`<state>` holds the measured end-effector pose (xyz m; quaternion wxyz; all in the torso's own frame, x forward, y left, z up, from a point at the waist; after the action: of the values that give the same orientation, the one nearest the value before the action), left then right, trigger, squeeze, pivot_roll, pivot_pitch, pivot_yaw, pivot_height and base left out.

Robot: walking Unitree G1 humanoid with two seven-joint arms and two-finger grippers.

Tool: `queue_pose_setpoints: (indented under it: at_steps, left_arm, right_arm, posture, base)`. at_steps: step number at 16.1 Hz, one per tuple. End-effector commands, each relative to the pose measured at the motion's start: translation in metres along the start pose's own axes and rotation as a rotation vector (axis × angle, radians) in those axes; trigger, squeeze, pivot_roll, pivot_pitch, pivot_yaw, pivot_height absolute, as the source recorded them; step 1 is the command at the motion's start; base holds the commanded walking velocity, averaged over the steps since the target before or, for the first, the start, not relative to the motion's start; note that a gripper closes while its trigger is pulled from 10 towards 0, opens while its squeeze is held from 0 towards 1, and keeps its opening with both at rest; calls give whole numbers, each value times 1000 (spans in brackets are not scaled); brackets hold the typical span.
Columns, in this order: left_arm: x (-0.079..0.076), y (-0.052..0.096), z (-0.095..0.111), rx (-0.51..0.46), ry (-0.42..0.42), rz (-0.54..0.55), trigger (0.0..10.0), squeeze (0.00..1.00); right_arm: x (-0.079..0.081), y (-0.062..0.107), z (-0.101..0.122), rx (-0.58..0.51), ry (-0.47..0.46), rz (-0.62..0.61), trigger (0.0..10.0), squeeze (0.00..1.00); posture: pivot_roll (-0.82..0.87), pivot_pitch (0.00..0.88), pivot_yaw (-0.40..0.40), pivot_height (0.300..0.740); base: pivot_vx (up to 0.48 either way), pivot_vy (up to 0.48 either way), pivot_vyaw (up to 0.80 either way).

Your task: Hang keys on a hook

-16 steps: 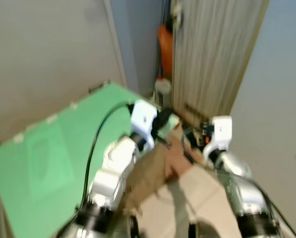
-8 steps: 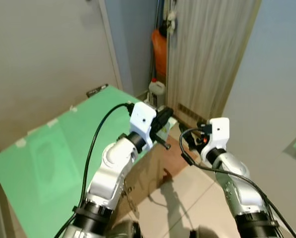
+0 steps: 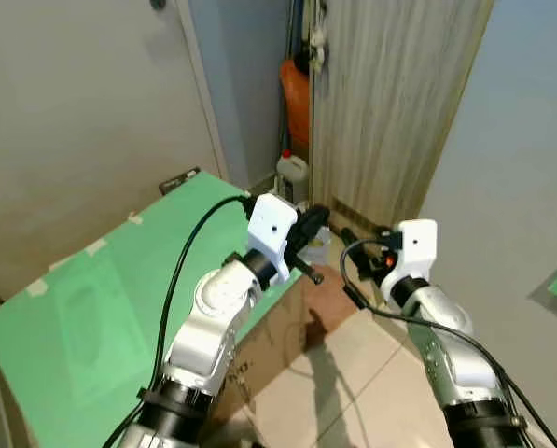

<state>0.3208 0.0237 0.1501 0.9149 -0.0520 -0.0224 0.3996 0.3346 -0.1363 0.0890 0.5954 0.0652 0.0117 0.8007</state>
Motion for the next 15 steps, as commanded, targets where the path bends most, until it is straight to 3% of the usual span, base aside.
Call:
queue_pose_setpoints:
  at_steps: [1,14,15]
  left_arm:
    - [2,1,-2,9,-4,0,0,0]
    - [-1,1,-4,20,-40,-48,0,0]
    - [-1,1,-3,17,-41,-49,0,0]
  right_arm:
    - [3,0,-1,11,12,9,10000,0]
    - [3,-1,-5,19,4,17,10000,0]
    - [3,-1,-5,18,4,18,10000,0]
  posture:
    - [-124,0,105,740]
    - [-119,0,103,740]
    - [-119,0,103,740]
  base:
    - [0,0,0]
    - [0,0,-767]
    - [0,-480,-763]
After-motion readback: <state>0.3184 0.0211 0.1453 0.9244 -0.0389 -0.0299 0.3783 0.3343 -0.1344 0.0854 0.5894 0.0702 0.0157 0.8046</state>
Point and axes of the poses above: a point about 5 cm out from each wrist's last joint towards the gripper, its own y axis pointing back from the gripper into the wrist, its own z axis along the axis of the wrist's last joint, x = y × z, the point moved 4 cm from there along -y, pointing out of the wrist towards the gripper, and after that the axes turned 3 degrees about y, right-handed, at the moved point
